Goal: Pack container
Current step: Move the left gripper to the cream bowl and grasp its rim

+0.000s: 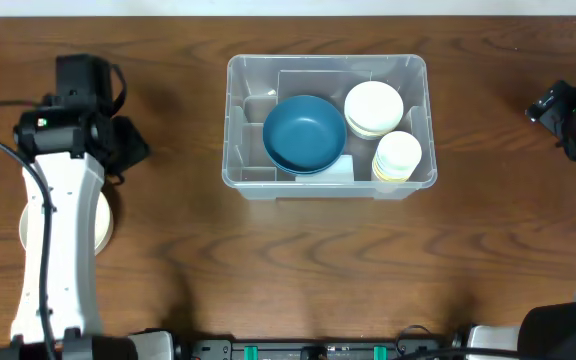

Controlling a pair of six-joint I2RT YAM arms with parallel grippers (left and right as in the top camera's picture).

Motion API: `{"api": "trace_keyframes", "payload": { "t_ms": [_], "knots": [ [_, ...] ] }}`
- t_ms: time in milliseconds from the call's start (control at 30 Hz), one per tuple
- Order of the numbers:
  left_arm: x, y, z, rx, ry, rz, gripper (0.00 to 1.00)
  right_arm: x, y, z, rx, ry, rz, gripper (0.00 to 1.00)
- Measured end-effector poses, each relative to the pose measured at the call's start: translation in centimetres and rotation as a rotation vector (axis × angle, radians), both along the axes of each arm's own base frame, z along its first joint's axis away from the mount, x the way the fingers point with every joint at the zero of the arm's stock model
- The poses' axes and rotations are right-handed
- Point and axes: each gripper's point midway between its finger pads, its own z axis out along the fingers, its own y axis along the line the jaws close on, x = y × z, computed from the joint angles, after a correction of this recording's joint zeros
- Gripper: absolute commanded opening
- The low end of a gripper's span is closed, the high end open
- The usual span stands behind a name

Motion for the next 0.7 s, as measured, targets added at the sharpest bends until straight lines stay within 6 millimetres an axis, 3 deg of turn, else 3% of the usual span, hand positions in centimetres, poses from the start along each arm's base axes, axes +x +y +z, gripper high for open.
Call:
{"api": "trace_keyframes", "payload": {
  "t_ms": [67,167,333,700],
  "knots": [
    [-0.2,1.5,-3.0,-0.017,0.024,0.078,0.73,0.0,0.0,0.0,0.000,0.000,0.000,0.99],
    [-0.6,3.1,-5.9,-0.031,0.028,0.159,0.73,0.0,0.0,0.0,0.000,0.000,0.000,0.99],
    [-0.8,4.9,-8.4,-0.036,-0.009,0.251,0.73,0.0,0.0,0.0,0.000,0.000,0.000,0.99],
    [-1.3,4.9,-14.3,-0.041,-0.051,0.281,0.74,0.0,0.0,0.0,0.000,0.000,0.000,0.99]
  ]
}}
